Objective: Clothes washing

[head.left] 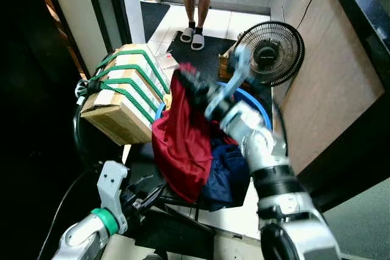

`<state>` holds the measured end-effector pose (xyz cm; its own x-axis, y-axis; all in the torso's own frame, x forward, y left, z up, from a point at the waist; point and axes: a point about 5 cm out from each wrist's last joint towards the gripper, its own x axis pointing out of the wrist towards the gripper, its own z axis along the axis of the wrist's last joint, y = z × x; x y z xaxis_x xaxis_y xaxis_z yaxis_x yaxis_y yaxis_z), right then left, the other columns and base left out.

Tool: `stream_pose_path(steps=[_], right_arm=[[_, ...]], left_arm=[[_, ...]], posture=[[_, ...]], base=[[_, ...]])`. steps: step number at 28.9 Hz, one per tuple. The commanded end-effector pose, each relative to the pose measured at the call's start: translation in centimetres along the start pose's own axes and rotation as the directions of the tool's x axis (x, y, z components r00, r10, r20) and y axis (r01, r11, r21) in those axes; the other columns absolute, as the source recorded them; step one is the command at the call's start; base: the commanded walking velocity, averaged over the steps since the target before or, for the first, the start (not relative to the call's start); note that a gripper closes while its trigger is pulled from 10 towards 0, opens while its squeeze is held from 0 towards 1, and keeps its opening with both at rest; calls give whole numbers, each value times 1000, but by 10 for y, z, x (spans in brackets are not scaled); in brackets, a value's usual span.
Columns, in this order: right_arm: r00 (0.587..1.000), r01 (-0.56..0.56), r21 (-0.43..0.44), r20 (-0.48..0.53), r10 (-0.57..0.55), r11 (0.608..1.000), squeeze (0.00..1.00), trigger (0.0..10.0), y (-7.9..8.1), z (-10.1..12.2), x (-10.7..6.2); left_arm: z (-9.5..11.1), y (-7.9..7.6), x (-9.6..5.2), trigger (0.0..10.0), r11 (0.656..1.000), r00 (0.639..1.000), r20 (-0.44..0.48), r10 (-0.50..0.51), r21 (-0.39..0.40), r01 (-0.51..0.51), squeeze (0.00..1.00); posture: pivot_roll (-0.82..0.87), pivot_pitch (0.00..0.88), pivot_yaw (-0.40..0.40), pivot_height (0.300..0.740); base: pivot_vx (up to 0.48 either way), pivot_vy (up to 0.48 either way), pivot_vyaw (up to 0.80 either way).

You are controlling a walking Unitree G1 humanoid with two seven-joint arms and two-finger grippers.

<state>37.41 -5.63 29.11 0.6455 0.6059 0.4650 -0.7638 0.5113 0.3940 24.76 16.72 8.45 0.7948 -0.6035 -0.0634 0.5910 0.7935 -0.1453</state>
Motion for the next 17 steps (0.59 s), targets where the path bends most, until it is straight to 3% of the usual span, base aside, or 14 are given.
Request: stream_pose_path(steps=[1,2,4,5,7,8,9,10,11,13,15,17], right_arm=[[970,35,-41,244,-24,999,0,0,1,68,15],[939,56,-49,342,-36,997,0,0,3,97,19],[887,85,-49,458,-53,995,0,0,5,133,21],[887,85,-49,458,-53,995,0,0,5,133,21],[788,112,-25,612,-73,993,0,0,9,182,14],[788,112,-25,612,-73,993,0,0,9,182,14],[733,122,-12,675,-82,992,0,0,12,203,7],[733,122,-12,675,-82,992,0,0,12,203,7],[693,120,-10,717,-76,993,0,0,16,218,1],[686,109,-29,726,-54,994,0,0,20,224,-2],[724,105,-92,690,-13,990,0,0,20,214,-4],[752,109,-89,659,-24,990,0,0,13,198,-8]], left_arm=[[7,4,1,10000,1000,999,33,29,5,-29,0],[11,6,2,10000,999,998,46,36,14,-36,0],[16,7,4,10000,998,997,57,46,30,-48,0],[16,7,4,10000,998,997,57,46,30,-48,0],[23,10,11,10000,994,993,76,89,59,-94,0],[23,10,11,10000,994,993,76,89,59,-94,0],[27,11,16,10000,990,989,89,119,69,-126,0],[27,11,16,10000,990,989,89,119,69,-126,0],[34,13,21,10000,986,983,118,142,74,-151,0],[41,13,26,10000,983,978,145,151,83,-164,0],[52,9,35,10000,985,975,177,131,87,-148,0],[58,-2,42,10000,991,981,182,62,104,-82,0]], posture=[[103,49,0,740],[102,48,2,740],[100,46,8,740],[100,46,8,740],[95,43,22,740],[95,43,22,740],[91,33,18,740],[91,33,18,740],[93,21,21,740],[101,12,31,740],[111,8,47,740],[124,4,59,740]], base=[[0,0,0],[0,0,0],[0,0,0],[0,0,0],[0,0,0],[0,0,0],[0,0,0],[0,0,0],[0,0,0],[0,0,0],[0,0,0],[0,0,0]])
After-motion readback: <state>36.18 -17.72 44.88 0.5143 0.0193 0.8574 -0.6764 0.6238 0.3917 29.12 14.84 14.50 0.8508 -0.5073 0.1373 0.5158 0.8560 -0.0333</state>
